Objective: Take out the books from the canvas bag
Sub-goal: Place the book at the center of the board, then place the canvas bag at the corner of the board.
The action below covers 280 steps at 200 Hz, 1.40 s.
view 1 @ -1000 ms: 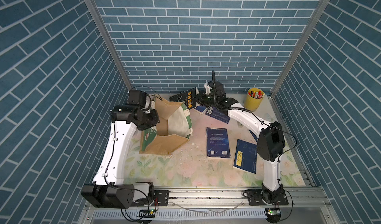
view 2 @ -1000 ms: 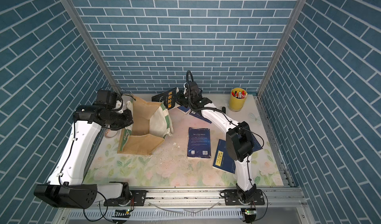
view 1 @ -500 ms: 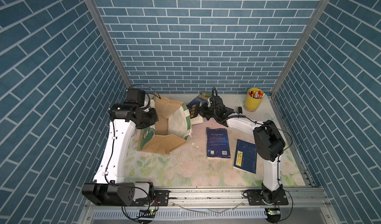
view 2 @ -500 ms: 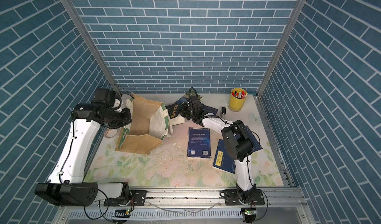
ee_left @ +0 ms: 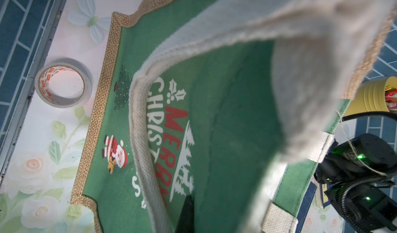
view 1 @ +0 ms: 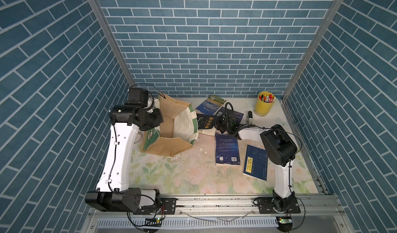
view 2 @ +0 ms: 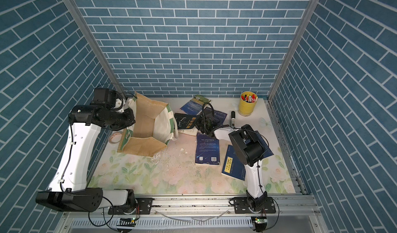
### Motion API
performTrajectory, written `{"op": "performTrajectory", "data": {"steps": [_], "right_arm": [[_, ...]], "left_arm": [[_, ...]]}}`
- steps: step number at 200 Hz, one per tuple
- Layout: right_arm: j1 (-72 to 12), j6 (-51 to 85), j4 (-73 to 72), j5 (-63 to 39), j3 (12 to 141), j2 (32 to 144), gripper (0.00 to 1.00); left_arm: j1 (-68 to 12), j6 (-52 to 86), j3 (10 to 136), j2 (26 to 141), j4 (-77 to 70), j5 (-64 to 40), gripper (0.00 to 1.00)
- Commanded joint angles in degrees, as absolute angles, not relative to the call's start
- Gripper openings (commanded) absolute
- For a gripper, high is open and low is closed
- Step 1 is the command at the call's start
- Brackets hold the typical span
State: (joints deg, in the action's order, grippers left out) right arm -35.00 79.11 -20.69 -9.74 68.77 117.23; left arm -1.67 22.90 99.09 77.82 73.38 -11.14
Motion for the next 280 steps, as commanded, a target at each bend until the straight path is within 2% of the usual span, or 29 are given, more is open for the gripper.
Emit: {"op": "performTrajectory", "data": {"steps": [1,40,94,100,111,117,126,142,182,207,228,280], "right_arm": [[-33.55,81.66,-24.96,-6.8,67.07,115.2,0.0],[-35.43,77.5,-16.88,-13.35,71.52,115.39,0.0],[-38.82,78.64,-11.79,-15.73,71.96,115.37,0.0],[-38.69,78.49,-9.97,-15.56,71.95,114.96,0.08],[-38.23,77.39,-5.82,-15.04,72.27,113.87,0.33],[-37.88,76.5,-3.47,-14.88,72.69,113.21,0.44],[-37.32,74.75,0.74,-14.25,73.61,111.84,0.51],[-36.77,70.45,9.1,-12.9,75.95,109.02,0.57],[-36.08,64.82,15.66,-11.67,75.18,101.99,0.58],[-35.87,62.58,14.86,-11.7,73.75,99.61,0.58],[-35.69,61.53,14.38,-12.77,74.45,100.19,0.58],[-35.64,60.21,12.76,-16.3,80.74,104.92,0.58]], "left_arm": [[-0.68,21.95,101.49,78.25,74.22,-10.62,0.04],[1.76,23.16,103.69,78.75,73.66,-11.47,0.04],[2.98,24.45,103.8,80.66,70.53,-13.15,0.04],[3.03,24.67,103.71,81.01,69.88,-13.48,0.04],[3.14,25.05,103.8,81.59,68.64,-14.68,0.04],[3.1,24.84,103.73,82.06,67.67,-15.85,0.04],[3.16,24.08,103.88,82.31,66.2,-17.9,0.05],[3.07,22.23,104.2,82.31,65.24,-18.4,0.05],[0.03,8.69,99.89,76.57,59.92,-12.56,0.04],[-1.13,-1.31,87.72,67.34,44.99,-15.01,0.04],[-1.14,-7.1,76.98,59.91,32.38,-17.52,0.0],[-1.07,-4.74,76.28,60.75,30.35,-18.92,0.0]]}}
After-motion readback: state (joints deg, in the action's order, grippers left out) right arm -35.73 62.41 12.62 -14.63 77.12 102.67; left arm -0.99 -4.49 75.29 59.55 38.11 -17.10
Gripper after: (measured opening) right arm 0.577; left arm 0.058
